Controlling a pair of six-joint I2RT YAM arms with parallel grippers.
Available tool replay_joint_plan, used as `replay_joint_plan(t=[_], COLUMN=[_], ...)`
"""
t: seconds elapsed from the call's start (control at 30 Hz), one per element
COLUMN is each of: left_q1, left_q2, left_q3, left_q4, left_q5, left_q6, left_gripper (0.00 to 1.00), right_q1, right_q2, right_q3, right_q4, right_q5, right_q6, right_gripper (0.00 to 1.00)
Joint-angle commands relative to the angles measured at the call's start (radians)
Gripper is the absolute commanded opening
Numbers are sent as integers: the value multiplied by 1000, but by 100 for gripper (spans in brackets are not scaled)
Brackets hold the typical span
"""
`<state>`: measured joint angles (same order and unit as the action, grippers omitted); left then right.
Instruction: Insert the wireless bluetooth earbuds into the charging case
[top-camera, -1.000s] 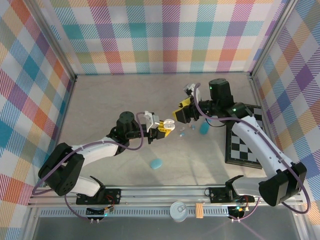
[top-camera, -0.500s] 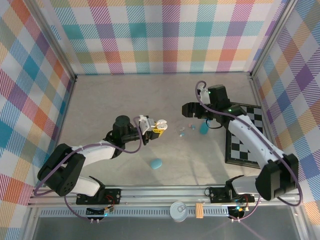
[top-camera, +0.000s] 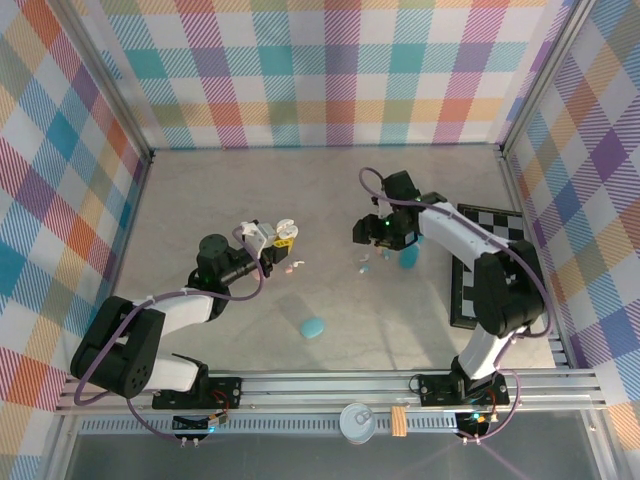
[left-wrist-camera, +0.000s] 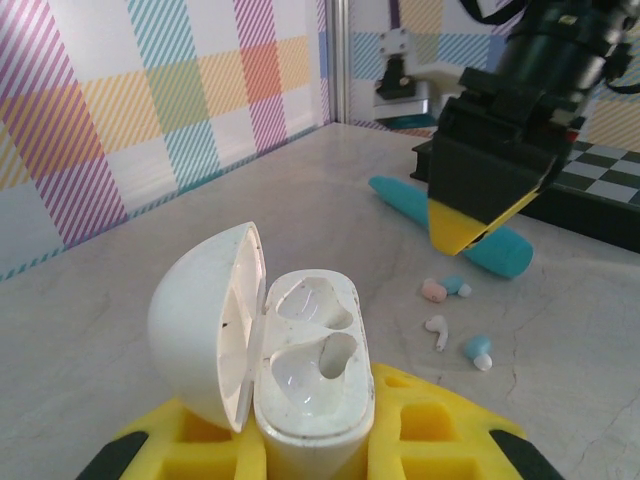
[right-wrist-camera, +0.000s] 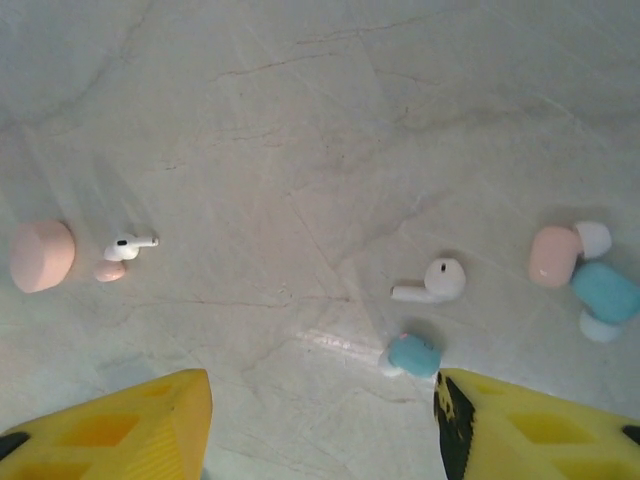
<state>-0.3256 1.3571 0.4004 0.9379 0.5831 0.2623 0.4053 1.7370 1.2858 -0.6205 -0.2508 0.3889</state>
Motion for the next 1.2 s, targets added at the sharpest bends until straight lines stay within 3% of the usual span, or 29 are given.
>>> replay_joint_plan(t=[0.0, 0.17, 0.33, 1.0, 1.17], left_q1=[2, 0, -3, -24, -32], left_q2=[-28, -74, -104, -113, -104], left_q3=[-6, -6, -1, 12, 16], left_q4=[52, -4, -57, -82, -80], left_q5=[16, 36, 46, 63, 67], left_q6=[18, 26, 45, 54, 52], left_gripper=[1, 1, 1, 1, 1], right_q1=[2, -13, -35, -68, -68], right_q2=[71, 149, 174, 257, 275], right_q3=[79, 73, 26, 12, 23], right_q4=[-127, -87, -11, 21, 22], right_q5=[19, -6, -105, -125, -134], right_q6=[-29, 153, 251, 335, 340], right_gripper=[56, 46, 43, 35, 29])
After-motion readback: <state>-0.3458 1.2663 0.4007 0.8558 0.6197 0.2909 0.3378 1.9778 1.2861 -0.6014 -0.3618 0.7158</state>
